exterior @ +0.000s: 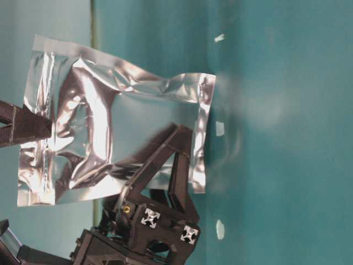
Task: Hand over the silver zip bag and make it stand upright.
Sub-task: 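Close the left gripper on the bag's lower left edge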
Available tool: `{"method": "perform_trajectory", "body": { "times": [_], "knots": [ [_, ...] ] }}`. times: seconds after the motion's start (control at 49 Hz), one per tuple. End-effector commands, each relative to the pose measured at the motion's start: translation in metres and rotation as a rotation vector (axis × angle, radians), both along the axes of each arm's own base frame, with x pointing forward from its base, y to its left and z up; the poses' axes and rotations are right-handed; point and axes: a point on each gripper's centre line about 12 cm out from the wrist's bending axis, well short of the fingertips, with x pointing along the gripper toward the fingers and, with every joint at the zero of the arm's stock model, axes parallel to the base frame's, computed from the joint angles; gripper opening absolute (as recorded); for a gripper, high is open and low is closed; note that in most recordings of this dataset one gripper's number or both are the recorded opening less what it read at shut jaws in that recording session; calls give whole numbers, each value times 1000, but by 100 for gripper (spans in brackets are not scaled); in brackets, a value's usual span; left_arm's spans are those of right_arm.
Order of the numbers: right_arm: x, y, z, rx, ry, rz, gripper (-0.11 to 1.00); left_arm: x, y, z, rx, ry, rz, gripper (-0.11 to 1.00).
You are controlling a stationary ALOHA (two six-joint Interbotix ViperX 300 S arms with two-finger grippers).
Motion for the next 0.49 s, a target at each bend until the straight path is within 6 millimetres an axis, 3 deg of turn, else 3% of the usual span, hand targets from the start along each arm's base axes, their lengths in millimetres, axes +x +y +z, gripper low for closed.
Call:
{"method": "perform_trajectory", "body": {
  "times": [0.0,0.082,0.47],
  "knots": [
    [0,-1,5,-4,-19,1,1,3,-4,4,-1,-15,-11,46],
    [0,-2,5,-4,-18,-2,1,2,-4,2,0,2,-11,40],
    [0,-2,4,-3,-18,-5,1,-1,-4,-1,1,20,-12,39]
  ]
}}
